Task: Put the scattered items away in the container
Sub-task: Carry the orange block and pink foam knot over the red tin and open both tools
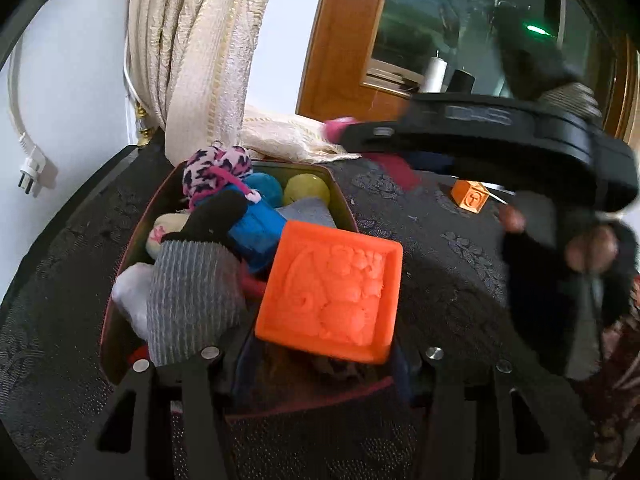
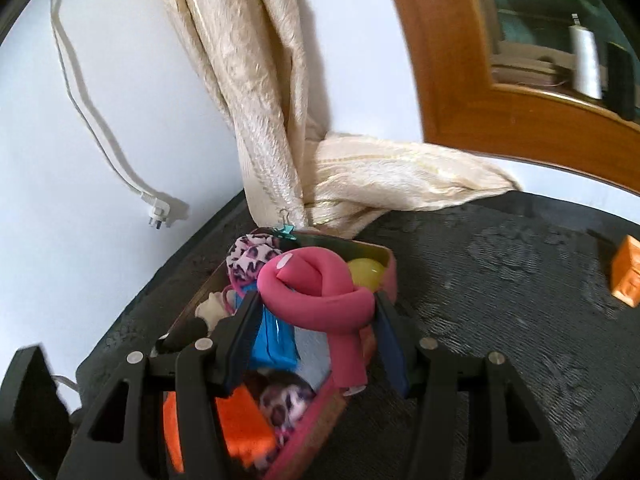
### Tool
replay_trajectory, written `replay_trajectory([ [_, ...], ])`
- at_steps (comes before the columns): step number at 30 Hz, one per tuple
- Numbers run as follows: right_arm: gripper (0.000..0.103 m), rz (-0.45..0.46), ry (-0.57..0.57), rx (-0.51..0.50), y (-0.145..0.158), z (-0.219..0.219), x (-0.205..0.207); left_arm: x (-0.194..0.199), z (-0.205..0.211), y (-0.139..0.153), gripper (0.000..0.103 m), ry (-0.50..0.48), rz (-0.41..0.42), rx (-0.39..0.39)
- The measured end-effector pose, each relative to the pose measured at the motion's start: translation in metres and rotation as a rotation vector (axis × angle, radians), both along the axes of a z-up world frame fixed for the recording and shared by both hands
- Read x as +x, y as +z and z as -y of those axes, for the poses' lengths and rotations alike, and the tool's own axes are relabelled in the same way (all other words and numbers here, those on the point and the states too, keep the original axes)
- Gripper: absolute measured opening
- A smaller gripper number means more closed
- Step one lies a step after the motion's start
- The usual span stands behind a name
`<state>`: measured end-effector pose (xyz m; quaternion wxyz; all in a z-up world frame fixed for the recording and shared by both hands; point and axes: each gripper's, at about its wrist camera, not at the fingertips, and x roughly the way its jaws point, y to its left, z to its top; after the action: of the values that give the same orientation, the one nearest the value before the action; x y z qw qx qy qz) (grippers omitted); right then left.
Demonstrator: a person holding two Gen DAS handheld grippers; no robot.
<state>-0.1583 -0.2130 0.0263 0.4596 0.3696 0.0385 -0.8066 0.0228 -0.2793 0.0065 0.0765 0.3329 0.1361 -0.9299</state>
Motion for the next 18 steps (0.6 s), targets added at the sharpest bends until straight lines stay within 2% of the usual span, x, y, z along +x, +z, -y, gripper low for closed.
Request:
replay_trajectory([
  [2, 0.059, 0.014, 0.003, 0.016, -0.008, 0.015, -0.006, 0.003, 0.0, 0.0, 0.059, -0.006, -0.007, 0.012],
  [4, 0.059, 0.025, 0.012, 0.034, -0.017, 0.03, -0.011, 0.007, 0.001, 0.002, 0.07, -0.014, -0.025, 0.034],
  [5, 0.06, 0.027, 0.019, 0.039, -0.019, 0.035, -0.012, 0.009, 0.002, 0.003, 0.079, -0.019, -0.036, 0.047],
  [6, 0.06, 0.027, 0.021, 0.047, -0.022, 0.039, -0.013, 0.012, 0.003, 0.004, 0.08, -0.021, -0.046, 0.058],
  [9, 0.062, 0.023, 0.009, 0.06, -0.027, 0.04, -0.016, 0.018, 0.007, 0.006, 0.08, -0.011, -0.066, 0.082],
  [13, 0.063, 0.03, -0.023, 0.034, -0.023, 0.016, -0.019, 0.023, 0.012, 0.009, 0.08, 0.004, -0.087, 0.116],
  [18, 0.065, 0.062, -0.083, -0.018, -0.023, -0.03, -0.022, 0.024, 0.009, 0.014, 0.08, 0.028, -0.09, 0.093],
])
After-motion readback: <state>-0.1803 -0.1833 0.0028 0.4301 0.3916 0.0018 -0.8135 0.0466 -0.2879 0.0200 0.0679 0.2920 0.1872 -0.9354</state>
